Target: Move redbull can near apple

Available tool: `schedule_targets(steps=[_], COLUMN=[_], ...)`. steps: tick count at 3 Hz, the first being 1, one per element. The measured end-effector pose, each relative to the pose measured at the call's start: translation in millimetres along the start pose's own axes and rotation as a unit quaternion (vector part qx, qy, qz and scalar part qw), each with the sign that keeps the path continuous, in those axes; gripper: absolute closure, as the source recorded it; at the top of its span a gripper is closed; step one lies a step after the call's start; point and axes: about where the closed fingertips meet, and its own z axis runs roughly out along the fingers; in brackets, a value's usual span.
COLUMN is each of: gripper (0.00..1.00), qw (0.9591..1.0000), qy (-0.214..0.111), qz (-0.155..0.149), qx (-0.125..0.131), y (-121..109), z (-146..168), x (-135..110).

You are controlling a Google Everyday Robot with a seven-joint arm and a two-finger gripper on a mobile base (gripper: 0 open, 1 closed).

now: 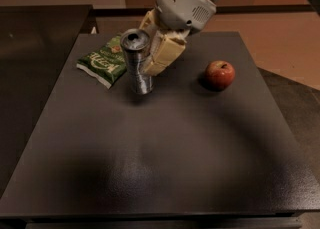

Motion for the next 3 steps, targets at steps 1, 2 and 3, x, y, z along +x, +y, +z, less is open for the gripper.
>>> schedule_targets(steps=[1, 2, 3], gripper=[1.00, 1.00, 1.00], qw=[0.9969, 0.9894, 0.9813], qy=[0.013, 0.020, 0.023], qz=[0.057, 0.112, 0.159], qx=[0.052, 0.090, 0.106], y=[-25, -44, -52], z=[-35, -65, -76], x=[33, 68, 99])
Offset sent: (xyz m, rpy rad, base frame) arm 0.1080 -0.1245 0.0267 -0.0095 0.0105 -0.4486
